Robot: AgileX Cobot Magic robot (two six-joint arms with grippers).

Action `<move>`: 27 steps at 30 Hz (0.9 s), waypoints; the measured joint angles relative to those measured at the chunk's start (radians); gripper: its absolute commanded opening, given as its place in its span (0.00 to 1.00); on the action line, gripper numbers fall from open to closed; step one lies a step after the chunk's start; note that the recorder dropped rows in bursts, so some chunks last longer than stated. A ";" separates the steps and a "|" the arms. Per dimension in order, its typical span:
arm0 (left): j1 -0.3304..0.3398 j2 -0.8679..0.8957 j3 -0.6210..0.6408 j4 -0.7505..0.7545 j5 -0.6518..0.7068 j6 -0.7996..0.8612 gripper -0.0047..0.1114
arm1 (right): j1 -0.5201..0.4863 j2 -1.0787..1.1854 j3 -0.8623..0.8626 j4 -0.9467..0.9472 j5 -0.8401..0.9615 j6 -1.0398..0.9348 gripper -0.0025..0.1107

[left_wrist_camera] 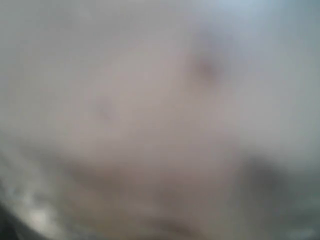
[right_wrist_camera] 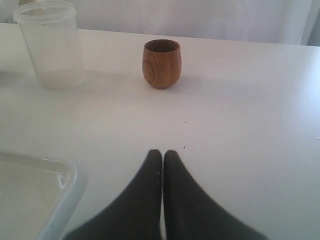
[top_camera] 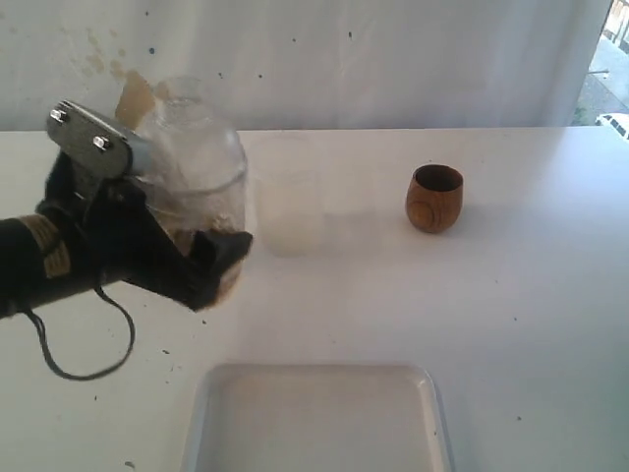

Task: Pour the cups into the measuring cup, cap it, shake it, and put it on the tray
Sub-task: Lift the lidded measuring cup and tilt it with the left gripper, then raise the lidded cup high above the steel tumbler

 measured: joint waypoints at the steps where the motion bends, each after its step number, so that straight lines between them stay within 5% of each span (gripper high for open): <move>1: 0.003 0.009 0.000 -0.083 -0.010 0.026 0.04 | 0.000 0.000 0.000 0.000 0.000 0.000 0.02; 12: -0.010 -0.004 0.009 -0.065 -0.059 -0.037 0.04 | 0.000 0.000 0.000 0.000 0.002 0.000 0.02; 15: -0.002 0.009 0.009 -0.199 -0.081 0.049 0.04 | 0.000 0.000 0.000 0.000 0.002 0.000 0.02; 20: 0.006 0.009 0.009 -0.160 -0.057 0.069 0.04 | 0.000 0.000 0.000 0.000 0.004 0.000 0.02; 24: 0.104 0.010 -0.010 -0.215 -0.094 0.114 0.04 | 0.000 0.000 0.000 0.000 0.006 0.000 0.02; 27: 0.116 0.011 -0.089 -0.221 -0.079 0.151 0.04 | 0.000 0.000 0.000 0.000 0.006 0.000 0.02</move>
